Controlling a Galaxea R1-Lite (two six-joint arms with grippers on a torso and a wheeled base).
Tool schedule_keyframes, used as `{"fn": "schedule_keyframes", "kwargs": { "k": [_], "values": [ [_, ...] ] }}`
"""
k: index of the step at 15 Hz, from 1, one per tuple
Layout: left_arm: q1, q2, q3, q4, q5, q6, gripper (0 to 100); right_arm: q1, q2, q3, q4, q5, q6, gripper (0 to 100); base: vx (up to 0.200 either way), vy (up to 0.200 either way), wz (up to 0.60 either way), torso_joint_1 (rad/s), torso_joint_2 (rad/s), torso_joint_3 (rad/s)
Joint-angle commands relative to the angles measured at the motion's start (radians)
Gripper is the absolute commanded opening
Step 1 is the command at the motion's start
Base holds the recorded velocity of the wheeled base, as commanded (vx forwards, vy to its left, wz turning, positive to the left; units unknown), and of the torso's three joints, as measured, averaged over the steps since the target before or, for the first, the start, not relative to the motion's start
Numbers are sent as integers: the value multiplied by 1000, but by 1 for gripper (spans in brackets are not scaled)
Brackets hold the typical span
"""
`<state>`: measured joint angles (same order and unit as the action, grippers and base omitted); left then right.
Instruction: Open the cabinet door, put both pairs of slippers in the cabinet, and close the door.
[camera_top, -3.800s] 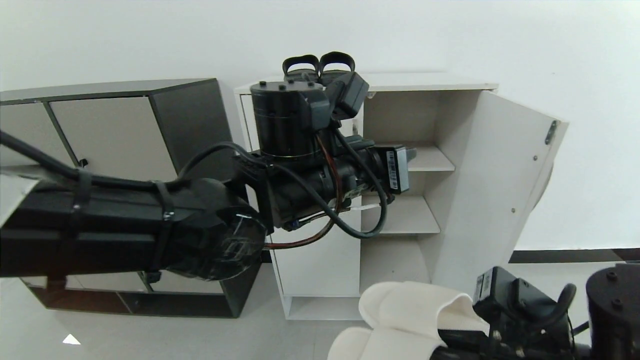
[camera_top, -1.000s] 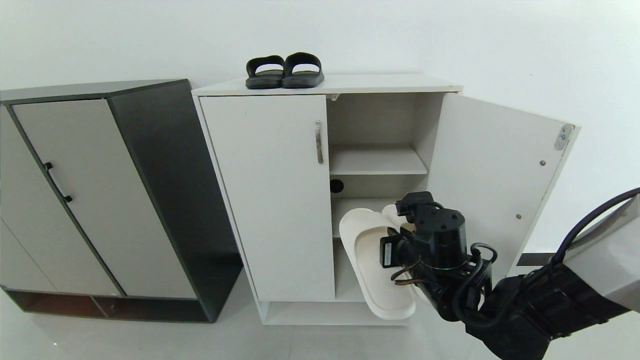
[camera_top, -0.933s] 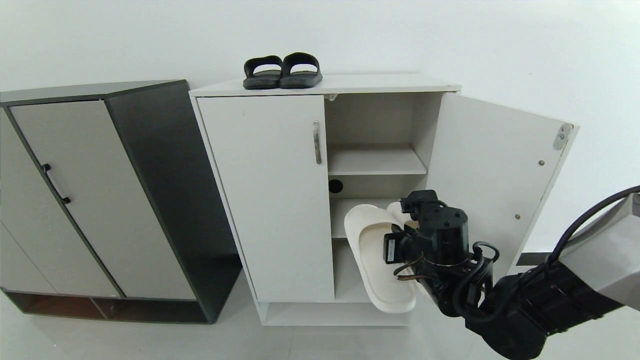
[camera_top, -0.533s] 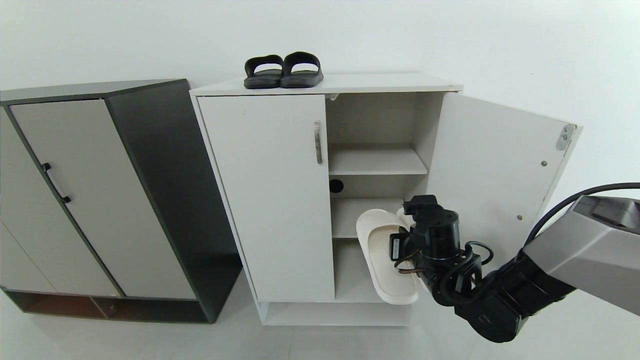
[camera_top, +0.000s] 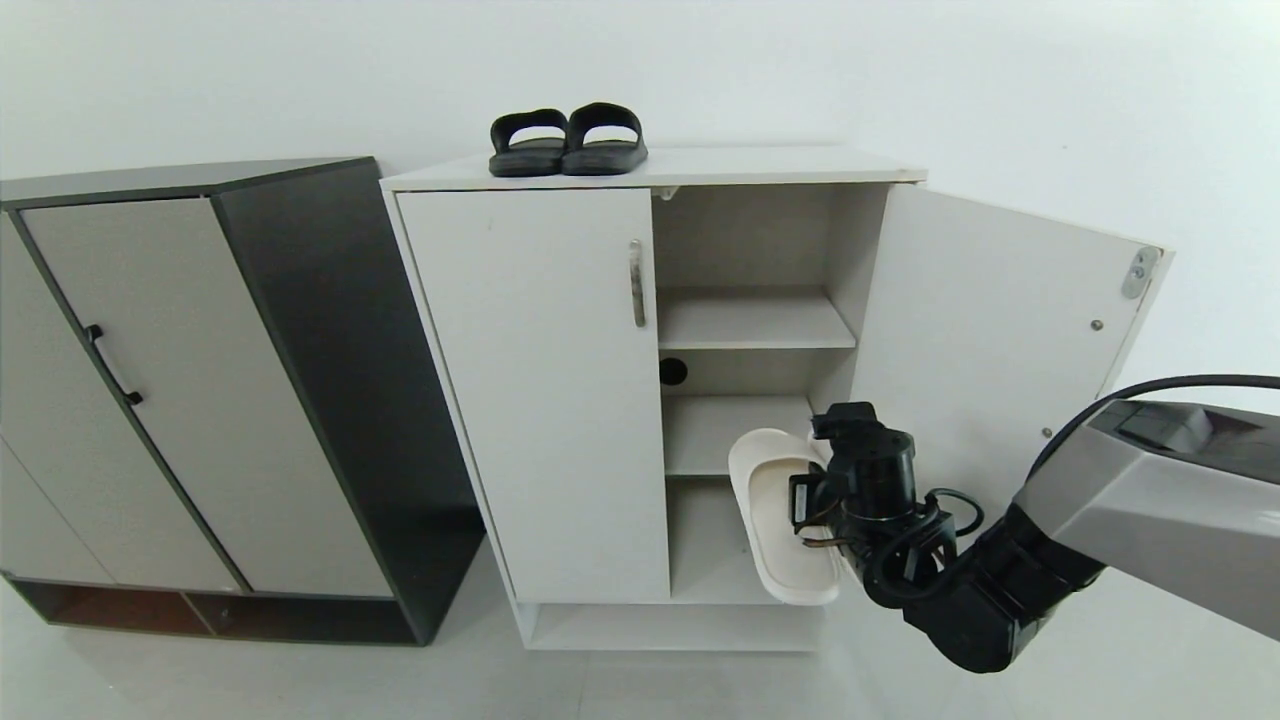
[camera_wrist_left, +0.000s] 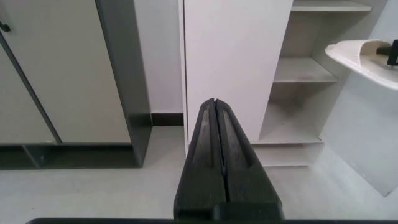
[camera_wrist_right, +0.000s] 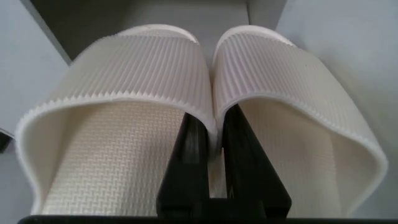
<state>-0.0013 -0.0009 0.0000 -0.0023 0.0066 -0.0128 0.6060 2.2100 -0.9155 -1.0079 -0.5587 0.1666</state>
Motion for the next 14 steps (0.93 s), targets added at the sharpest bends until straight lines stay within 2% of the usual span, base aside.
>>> {"fn": "schedule_keyframes", "kwargs": {
  "k": [1, 14],
  "values": [
    [0, 2, 0, -1, 1, -1, 0, -6, 13, -3, -3, 0, 1, 0, 0, 0, 0, 0, 0, 0],
    [0, 2, 0, 1, 4, 0, 0, -54, 66, -19, -35, 36, -13, 0, 0, 0, 0, 0, 0, 0]
  ]
}}
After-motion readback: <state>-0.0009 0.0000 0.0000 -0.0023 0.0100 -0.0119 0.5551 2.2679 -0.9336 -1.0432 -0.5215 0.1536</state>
